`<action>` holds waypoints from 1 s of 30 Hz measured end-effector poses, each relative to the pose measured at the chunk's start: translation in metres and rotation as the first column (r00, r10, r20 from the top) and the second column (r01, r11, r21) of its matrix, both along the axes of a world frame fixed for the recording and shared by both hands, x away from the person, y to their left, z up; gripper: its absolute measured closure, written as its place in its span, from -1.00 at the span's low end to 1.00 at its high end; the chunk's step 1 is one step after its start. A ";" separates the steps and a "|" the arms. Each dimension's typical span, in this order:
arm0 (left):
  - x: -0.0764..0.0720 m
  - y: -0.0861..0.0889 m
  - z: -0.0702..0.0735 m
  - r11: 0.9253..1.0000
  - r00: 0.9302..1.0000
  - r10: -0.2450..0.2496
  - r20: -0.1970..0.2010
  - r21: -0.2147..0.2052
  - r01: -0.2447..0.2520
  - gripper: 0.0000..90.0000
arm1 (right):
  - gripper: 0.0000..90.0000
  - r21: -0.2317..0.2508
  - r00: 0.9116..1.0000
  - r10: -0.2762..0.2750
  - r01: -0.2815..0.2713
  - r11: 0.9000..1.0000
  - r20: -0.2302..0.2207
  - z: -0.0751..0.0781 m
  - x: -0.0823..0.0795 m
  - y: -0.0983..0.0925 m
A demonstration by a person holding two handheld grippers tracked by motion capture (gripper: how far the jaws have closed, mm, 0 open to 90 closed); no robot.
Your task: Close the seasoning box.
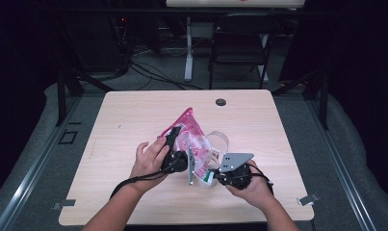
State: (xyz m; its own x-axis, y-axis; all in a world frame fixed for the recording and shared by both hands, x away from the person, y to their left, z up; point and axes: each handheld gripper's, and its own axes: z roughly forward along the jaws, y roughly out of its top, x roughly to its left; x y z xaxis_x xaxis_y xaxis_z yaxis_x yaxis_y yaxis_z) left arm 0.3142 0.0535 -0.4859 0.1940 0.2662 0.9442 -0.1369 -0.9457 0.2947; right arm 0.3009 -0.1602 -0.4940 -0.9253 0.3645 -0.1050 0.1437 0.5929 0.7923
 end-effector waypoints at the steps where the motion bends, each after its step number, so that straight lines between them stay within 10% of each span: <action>1: 0.000 0.000 0.000 1.000 1.000 -0.002 -0.001 0.000 0.002 0.32 | 1.00 0.001 1.000 0.000 0.000 1.000 0.001 0.000 0.000 0.000; 30: 0.001 0.008 -0.004 0.999 0.996 0.023 -0.090 -0.047 -0.027 0.39 | 1.00 0.005 1.000 -0.005 0.004 1.000 0.023 0.007 -0.003 -0.002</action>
State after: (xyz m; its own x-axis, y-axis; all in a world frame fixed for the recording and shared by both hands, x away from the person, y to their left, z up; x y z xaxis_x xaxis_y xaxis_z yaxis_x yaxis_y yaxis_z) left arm 0.3156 0.0611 -0.4895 0.2699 0.3163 0.9094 -0.0845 -0.9331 0.3496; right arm 0.2981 -0.1618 -0.4872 -0.9210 0.3693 -0.1241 0.1283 0.5881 0.7985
